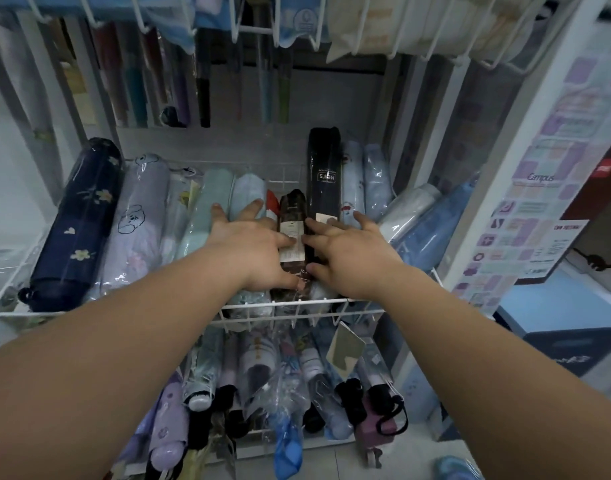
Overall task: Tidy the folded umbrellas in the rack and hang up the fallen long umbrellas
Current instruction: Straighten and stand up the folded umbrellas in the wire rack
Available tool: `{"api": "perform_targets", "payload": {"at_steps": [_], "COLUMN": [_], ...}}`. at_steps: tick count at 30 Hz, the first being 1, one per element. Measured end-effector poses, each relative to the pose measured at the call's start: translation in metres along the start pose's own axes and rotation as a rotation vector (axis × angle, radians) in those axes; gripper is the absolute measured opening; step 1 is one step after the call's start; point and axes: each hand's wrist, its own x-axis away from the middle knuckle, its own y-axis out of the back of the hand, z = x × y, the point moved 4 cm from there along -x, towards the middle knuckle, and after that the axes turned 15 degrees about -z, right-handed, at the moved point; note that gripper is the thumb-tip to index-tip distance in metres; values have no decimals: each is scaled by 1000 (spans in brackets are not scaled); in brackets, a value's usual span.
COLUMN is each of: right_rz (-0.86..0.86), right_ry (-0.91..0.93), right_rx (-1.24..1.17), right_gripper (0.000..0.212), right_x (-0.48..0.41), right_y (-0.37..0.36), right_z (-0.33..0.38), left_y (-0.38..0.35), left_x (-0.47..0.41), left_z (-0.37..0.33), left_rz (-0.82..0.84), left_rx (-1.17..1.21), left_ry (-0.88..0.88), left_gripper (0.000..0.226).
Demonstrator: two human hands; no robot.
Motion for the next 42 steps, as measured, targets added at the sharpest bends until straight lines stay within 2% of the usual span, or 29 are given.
{"api": "perform_targets", "payload": {"at_steps": [3, 7, 13, 15, 19, 22, 26, 29, 32, 34, 39, 42], "right_rz": [-104, -231, -232, -188, -97, -65, -30, -17, 16, -20, -178, -320], "right_ry": [-65, -152, -196, -183, -131, -104, -101, -120, -174, -193, -286, -331], "right_rx": [-123, -358, -669, -716, -652, -577, -418, -359, -492, -551, -757, -872], "right_gripper": [53, 44, 42, 44, 52, 59, 57, 64, 64, 60, 55, 53], "right_x": [4, -1, -38, -52, -72, -77, -82, -95, -105, -108, -97, -80], "right_y": [5, 22, 49, 50, 35, 28, 32, 37, 37, 38, 46, 59], "right_z": [4, 20, 81, 109, 157, 177, 193, 203, 208, 209, 194, 164], "left_y": [6, 22, 43, 42, 19, 3, -4, -9, -13, -13, -4, 13], "left_x": [8, 29, 80, 98, 118, 121, 124, 124, 125, 126, 128, 123], "left_z": [1, 29, 121, 149, 170, 173, 173, 173, 175, 176, 171, 156], "left_rz": [-72, -302, -499, -487, -296, -247, -270, -289, -328, -369, -513, -625], "left_rx": [103, 452, 281, 228, 258, 303, 344, 373, 393, 432, 553, 647], "left_ry": [3, 124, 334, 456, 585, 598, 615, 613, 594, 596, 606, 537], "left_gripper": [89, 70, 54, 49, 50, 53, 70, 73, 75, 76, 71, 69]}}
